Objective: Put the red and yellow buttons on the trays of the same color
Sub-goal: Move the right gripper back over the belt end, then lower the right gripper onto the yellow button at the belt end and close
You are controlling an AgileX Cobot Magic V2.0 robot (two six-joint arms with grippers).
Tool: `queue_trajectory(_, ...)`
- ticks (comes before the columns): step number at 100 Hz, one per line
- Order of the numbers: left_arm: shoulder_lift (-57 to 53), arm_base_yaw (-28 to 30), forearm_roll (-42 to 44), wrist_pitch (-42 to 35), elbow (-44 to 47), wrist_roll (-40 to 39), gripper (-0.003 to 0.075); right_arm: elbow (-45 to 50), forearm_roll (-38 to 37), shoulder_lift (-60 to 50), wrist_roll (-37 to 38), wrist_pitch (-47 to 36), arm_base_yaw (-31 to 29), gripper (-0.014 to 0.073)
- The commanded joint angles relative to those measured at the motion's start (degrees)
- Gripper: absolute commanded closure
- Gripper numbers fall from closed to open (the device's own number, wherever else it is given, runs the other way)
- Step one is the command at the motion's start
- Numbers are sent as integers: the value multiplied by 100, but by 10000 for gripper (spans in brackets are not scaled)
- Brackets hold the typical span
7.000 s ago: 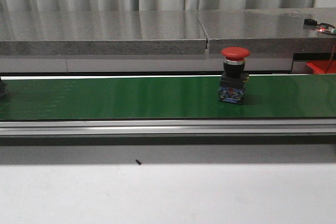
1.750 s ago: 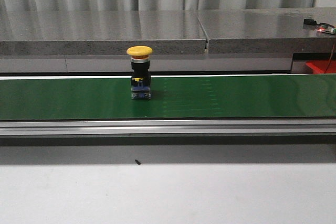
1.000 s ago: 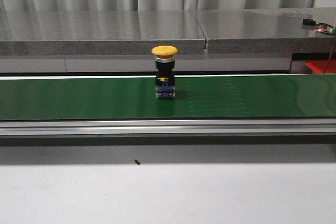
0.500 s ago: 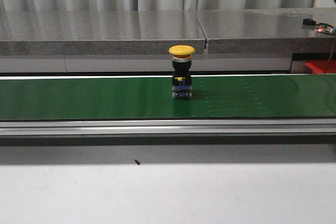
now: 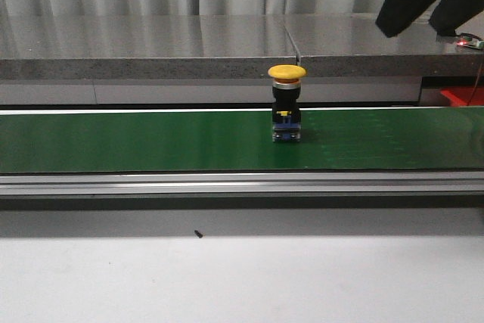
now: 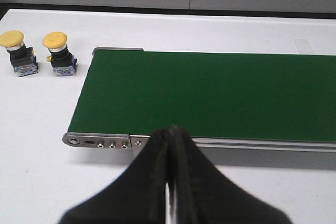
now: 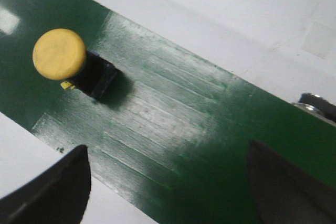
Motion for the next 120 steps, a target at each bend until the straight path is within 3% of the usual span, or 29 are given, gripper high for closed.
queue_trajectory(1,35,-46,-76,-373,-168,-7,741,-132,110,-32,-4,-292,150,-3)
queue_trajectory(34,35,-46,-76,-373,-168,-7,741,-142,110,412,-4,-569,584,-3)
queue_trajectory(120,35,-46,-76,-373,-168,-7,741,-199,292,780,-4,-1252,597,-3)
